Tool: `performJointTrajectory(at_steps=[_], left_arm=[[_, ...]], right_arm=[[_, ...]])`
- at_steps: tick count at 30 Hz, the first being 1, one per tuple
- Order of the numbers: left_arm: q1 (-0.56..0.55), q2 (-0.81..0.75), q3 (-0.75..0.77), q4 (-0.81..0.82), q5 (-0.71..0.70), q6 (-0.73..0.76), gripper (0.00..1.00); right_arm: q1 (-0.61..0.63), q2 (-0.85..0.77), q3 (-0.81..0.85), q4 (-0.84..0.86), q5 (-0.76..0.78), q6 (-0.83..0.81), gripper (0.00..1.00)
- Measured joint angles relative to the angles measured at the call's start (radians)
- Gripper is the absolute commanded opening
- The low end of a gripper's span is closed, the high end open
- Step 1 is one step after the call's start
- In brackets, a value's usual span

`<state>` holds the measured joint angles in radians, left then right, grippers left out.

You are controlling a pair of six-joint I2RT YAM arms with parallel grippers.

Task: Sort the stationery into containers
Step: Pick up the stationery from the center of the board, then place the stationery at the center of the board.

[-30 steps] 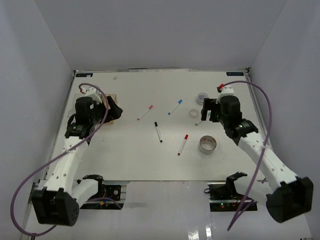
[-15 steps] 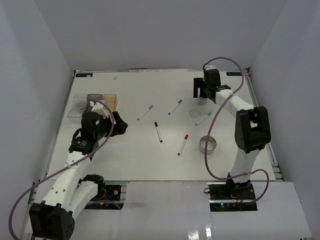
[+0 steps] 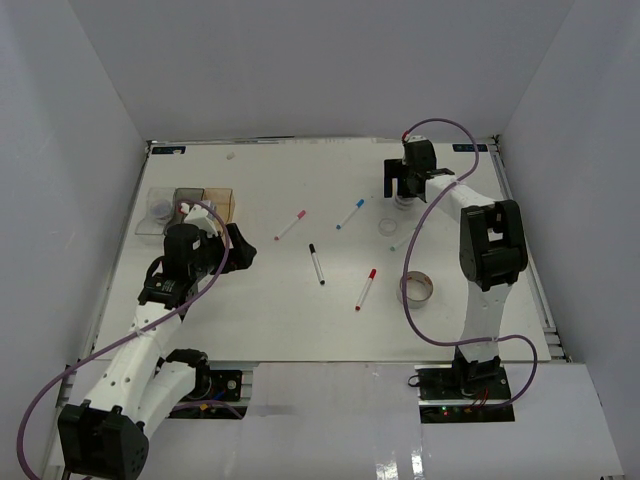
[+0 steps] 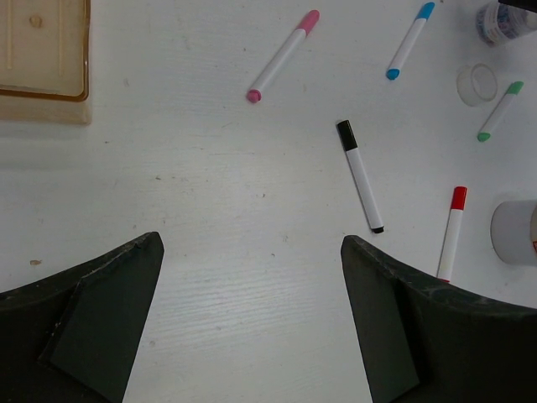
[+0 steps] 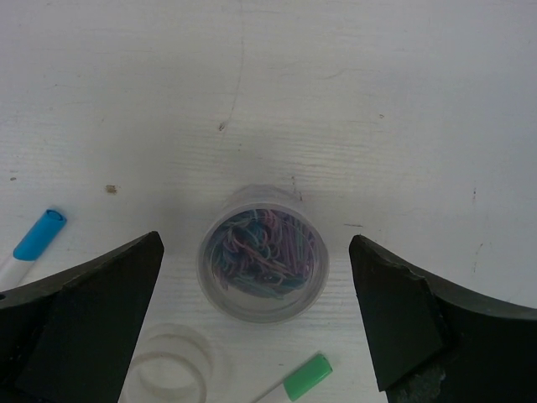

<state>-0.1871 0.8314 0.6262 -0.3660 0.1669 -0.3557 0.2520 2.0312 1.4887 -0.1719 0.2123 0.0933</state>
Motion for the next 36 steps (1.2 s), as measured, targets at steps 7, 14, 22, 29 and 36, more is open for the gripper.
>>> performJointTrajectory(at_steps=[7, 14, 22, 29, 36], left_arm=[[0.0, 0.004, 0.0, 0.0, 0.0, 0.0, 0.98], [0.0, 0.005, 0.0, 0.0, 0.0, 0.0, 0.98], [0.0, 0.006, 0.0, 0.0, 0.0, 0.0, 0.98], [0.0, 0.006, 0.0, 0.0, 0.0, 0.0, 0.98], [0.0, 0.005, 0.0, 0.0, -0.008, 0.0, 0.98]], right_arm=[[-0.006, 0.001, -0.008, 0.025, -0.01, -0.006, 0.76], [-0.011, 0.005, -0.008, 0.035, -0.013, -0.022, 0.55], [-0.014, -0.01, -0.035, 0.06, -0.026, -0.041, 0.27], [0.018, -0.158, -0.145, 0.033, -0.066, -0.092, 0.23], [0.279, -0.335, -0.169, 0.018, -0.065, -0.164, 0.27]])
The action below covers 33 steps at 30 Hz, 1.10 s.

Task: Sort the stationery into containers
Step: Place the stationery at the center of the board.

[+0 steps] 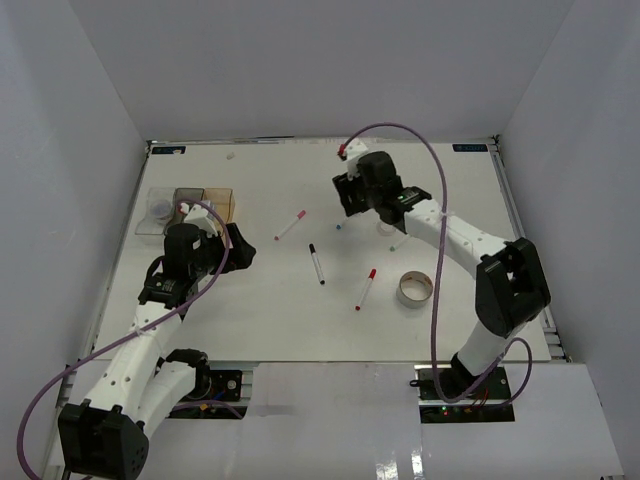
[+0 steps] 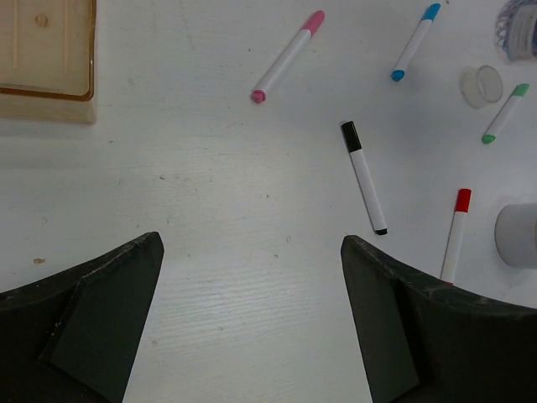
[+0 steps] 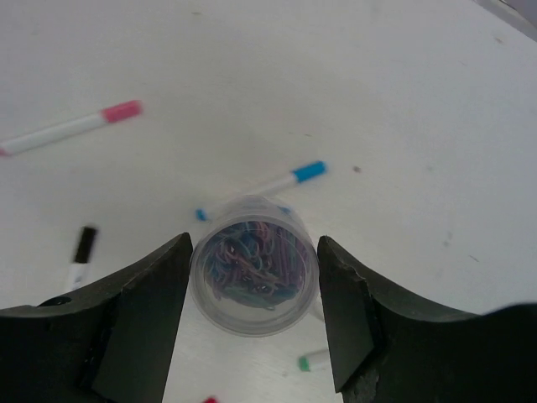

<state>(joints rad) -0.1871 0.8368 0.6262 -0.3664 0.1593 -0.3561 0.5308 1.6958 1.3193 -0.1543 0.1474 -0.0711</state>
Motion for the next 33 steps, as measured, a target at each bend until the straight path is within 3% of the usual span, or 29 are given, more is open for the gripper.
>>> performJointTrajectory(at_steps=[7, 14, 20, 24, 30, 33], left_arm=[[0.0, -0.043, 0.0, 0.0, -0.043, -0.003, 0.98], [0.0, -0.101, 0.0, 0.0, -0.093, -0.005, 0.98], [0.0, -0.088, 0.0, 0.0, -0.09, -0.004, 0.98], [0.0, -0.075, 0.0, 0.002, -0.073, -0.004, 0.98], [0.0, -0.053, -0.003, 0.016, -0.026, -0.003, 0.98], [0.0, -0.023, -0.003, 0.029, -0.005, -0.001, 0.98]], right_arm=[[0.325, 0.06, 0.018, -0.002, -0.043, -0.015, 0.27], [0.466, 0.244, 0.098, -0.001, -0.047, -0.002, 0.28], [0.491, 0.293, 0.117, 0.005, -0.046, 0.016, 0.47], [0.492, 0.297, 0.12, 0.005, -0.046, 0.021, 0.69], [0.492, 0.282, 0.117, -0.023, -0.045, 0.042, 0.87], [0.492, 0.193, 0.056, -0.037, -0.033, 0.047, 0.94]])
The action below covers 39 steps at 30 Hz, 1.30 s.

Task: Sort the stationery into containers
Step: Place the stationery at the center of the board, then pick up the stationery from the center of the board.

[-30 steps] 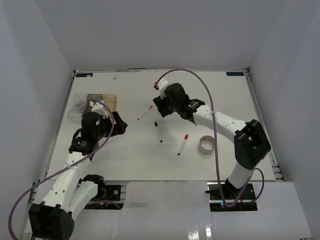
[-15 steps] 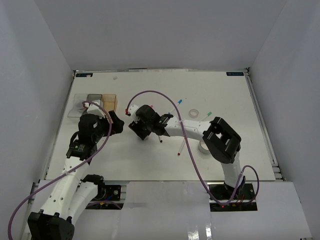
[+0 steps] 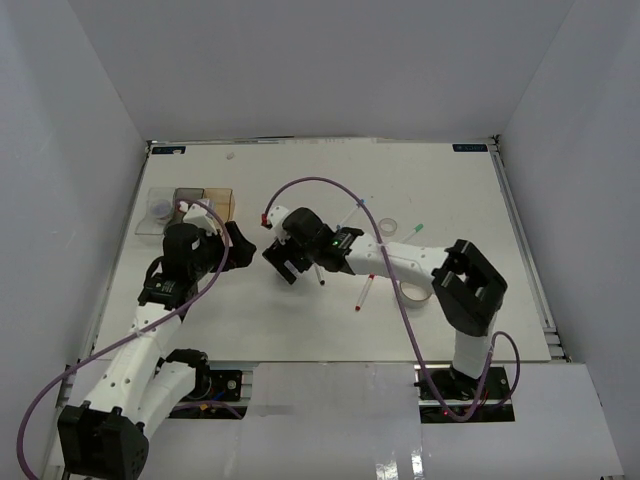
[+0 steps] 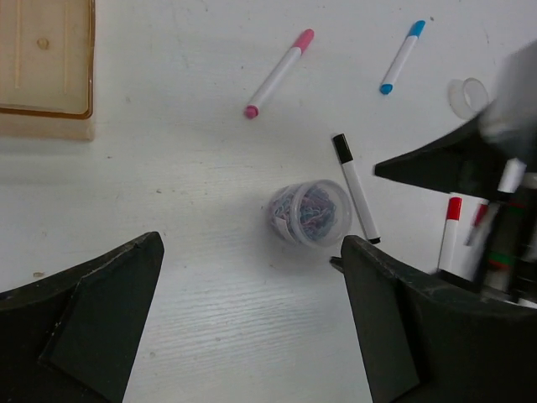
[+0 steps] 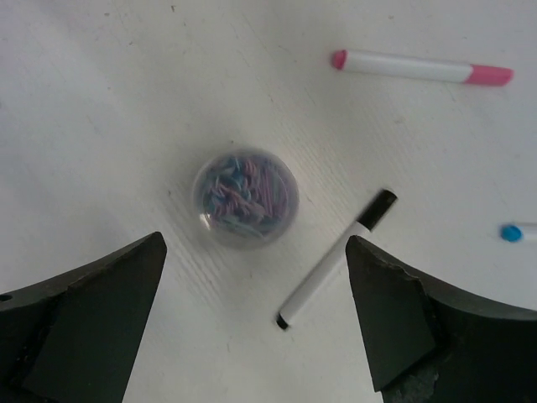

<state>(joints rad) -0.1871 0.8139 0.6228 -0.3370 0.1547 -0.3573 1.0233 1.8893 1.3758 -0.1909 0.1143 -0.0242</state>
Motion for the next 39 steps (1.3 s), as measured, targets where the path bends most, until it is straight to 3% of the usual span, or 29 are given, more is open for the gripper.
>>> performJointTrajectory(at_steps=[5, 12, 21, 26, 31, 39], left_arm=[[0.0, 0.075, 0.018, -0.001, 0.035, 0.002, 0.98], [-0.087, 0.2, 0.098, -0.014, 0.039, 0.008, 0.98], [-0.367, 0.437, 0.22, -0.045, -0.17, -0.03, 0.98], [-0.455, 0.557, 0.264, -0.076, -0.315, -0.072, 0.98], [-0.481, 0.63, 0.265, -0.09, -0.4, -0.112, 0.98], [-0.532, 0.713, 0.276, -0.099, -0.484, -0.165, 0.93]], right_arm=[[0.0, -0.276, -0.151, -0.013, 0.084, 0.003, 0.98], [-0.018, -0.688, -0.473, -0.014, 0.296, 0.061, 0.9], [-0.055, -1.225, -0.791, -0.046, 0.512, 0.156, 0.9], [-0.056, -1.458, -0.907, -0.043, 0.556, 0.194, 0.9], [-0.056, -1.558, -0.964, -0.05, 0.569, 0.222, 0.9], [-0.057, -1.523, -0.964, -0.047, 0.574, 0.231, 0.9]])
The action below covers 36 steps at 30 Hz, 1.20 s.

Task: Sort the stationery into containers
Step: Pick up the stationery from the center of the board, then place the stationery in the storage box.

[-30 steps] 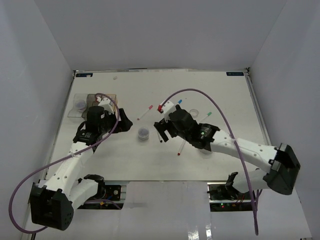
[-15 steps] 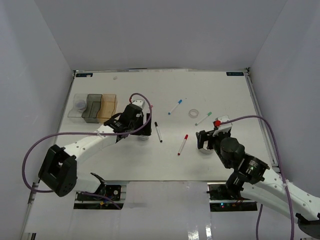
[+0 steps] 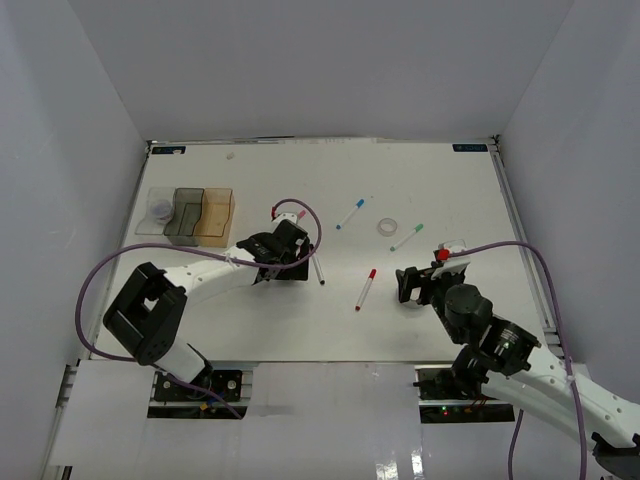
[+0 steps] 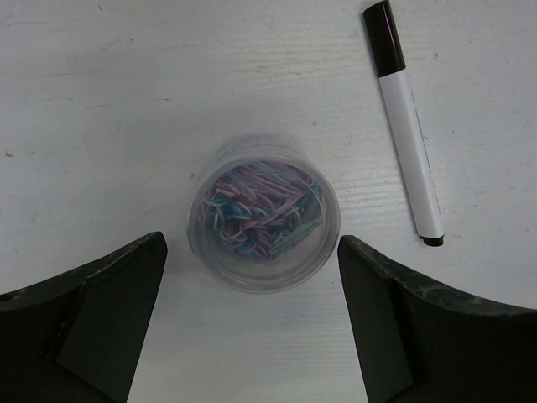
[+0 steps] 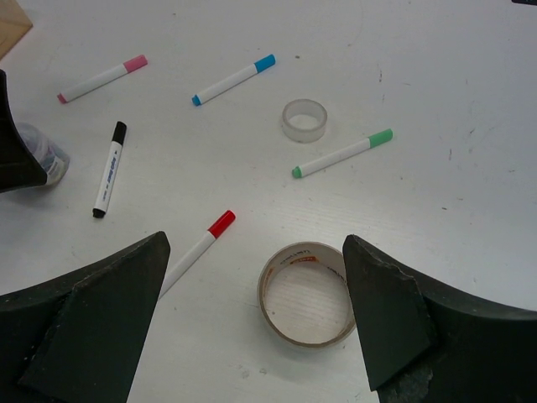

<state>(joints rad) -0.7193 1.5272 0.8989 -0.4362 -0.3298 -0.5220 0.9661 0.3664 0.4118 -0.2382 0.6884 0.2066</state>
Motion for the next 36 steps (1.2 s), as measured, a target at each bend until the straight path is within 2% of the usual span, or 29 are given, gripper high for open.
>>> performJointTrajectory(at_steps=[15, 19, 20, 23, 28, 32, 36], left_arm=[[-0.003, 0.03, 0.0, 0.069, -0.026, -0.003, 0.81], [-0.003, 0.05, 0.0, 0.078, -0.028, -0.006, 0.66], [-0.003, 0.049, 0.0, 0.079, -0.029, -0.007, 0.58], [-0.003, 0.047, 0.0, 0.077, -0.037, -0.01, 0.48], [0.007, -0.019, 0.0, 0.055, -0.09, -0.009, 0.46], [0.102, -0.106, 0.021, 0.01, -0.11, 0.0, 0.46], [0.326, -0.179, 0.054, -0.019, -0.107, 0.019, 0.46]], right_arm=[[0.0, 0.041, 0.0, 0.0, -0.015, -0.001, 0.9], [0.0, 0.041, 0.0, 0.001, -0.031, -0.005, 0.9], [0.0, 0.041, 0.0, 0.002, -0.035, -0.005, 0.9], [0.0, 0.041, 0.0, 0.002, -0.045, -0.006, 0.9], [0.0, 0.04, 0.0, 0.006, -0.079, -0.017, 0.9], [0.0, 0.039, 0.0, 0.01, -0.109, -0.028, 0.9], [0.0, 0.028, -0.003, 0.023, -0.138, -0.031, 0.9]])
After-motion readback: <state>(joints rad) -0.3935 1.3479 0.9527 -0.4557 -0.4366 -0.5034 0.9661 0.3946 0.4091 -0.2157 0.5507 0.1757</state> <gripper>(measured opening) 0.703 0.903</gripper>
